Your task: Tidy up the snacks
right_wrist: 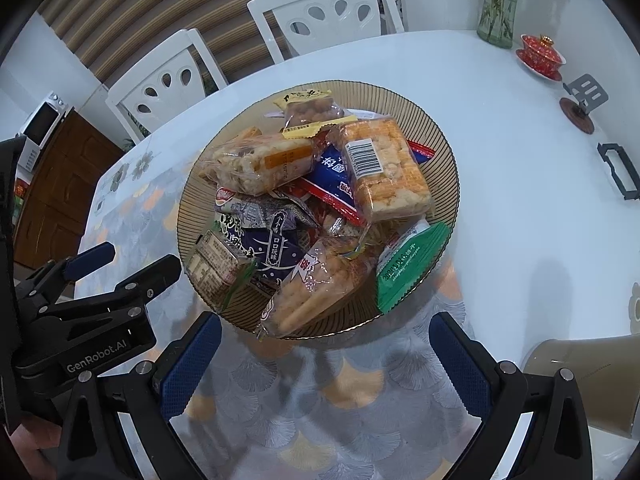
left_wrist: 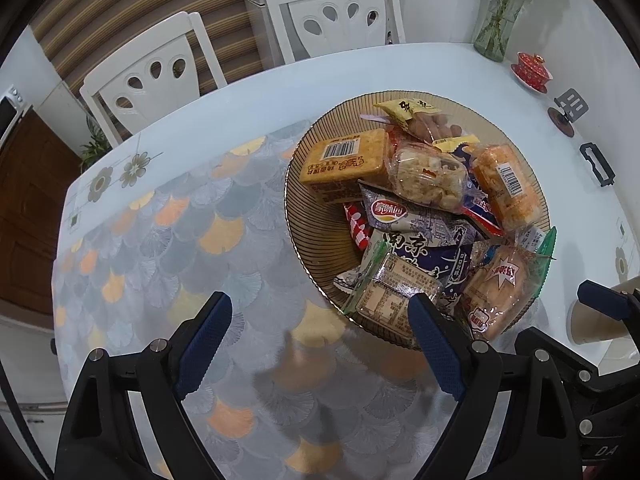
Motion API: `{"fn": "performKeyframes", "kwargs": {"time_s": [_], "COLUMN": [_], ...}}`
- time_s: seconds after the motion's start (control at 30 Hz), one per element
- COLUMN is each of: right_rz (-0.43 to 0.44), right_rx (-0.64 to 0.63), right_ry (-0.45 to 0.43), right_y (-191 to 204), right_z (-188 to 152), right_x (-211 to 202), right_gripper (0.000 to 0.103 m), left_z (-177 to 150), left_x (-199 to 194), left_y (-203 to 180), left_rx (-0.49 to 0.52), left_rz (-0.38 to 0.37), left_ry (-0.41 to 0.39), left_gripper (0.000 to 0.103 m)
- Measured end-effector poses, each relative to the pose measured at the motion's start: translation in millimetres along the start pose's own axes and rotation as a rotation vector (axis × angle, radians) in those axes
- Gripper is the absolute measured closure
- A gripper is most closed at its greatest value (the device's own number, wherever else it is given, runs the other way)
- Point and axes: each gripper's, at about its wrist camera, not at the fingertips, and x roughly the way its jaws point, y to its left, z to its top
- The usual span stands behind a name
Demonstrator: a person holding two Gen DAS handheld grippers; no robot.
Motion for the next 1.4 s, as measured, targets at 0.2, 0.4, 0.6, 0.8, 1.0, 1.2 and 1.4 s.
{"fn": "performKeyframes", "kwargs": {"time_s": [0.2,0.4,0.6,0.8,1.0,1.2,1.4], "right_rz": [-0.003,-0.008,-0.017,-0.023,-0.024,-0.023,-0.018], "right_rx": [-0.003,-0.014,-0.024,-0.024,-0.023,-0.023,-0.022], "right_ry": [0.000,-0.004,0.002,0.009,0.011,0.011,0.016], "right_y": [0,2,5,7,6,5,5], "right_z": [1,6,10,10,11,12,11], "right_x": [0,-3,-2,-1,0,0,2], "right_gripper": [0.000,0.000,0.000,0.000,0.000,0.000,0.000], "left_z": [1,2,3,3,3,2,1], "left_x": [-1,-2,-1,0,1,1,0], "left_y": [2,3,5,5,4,3,2], "left_rx": [-0.005,-0.004,-0.004,-0.002,0.003,0.005,0.011], "left_rz": [0.001,0.000,-0.005,-0.012,-0.022,-0.021,-0.037], "left_ry": [-0.004,-0.005,-0.007,0.000,0.004,0.003,0.009], "left_gripper": [0.014,0.014,0.014,0.014,0.014,0.014,0.014]}}
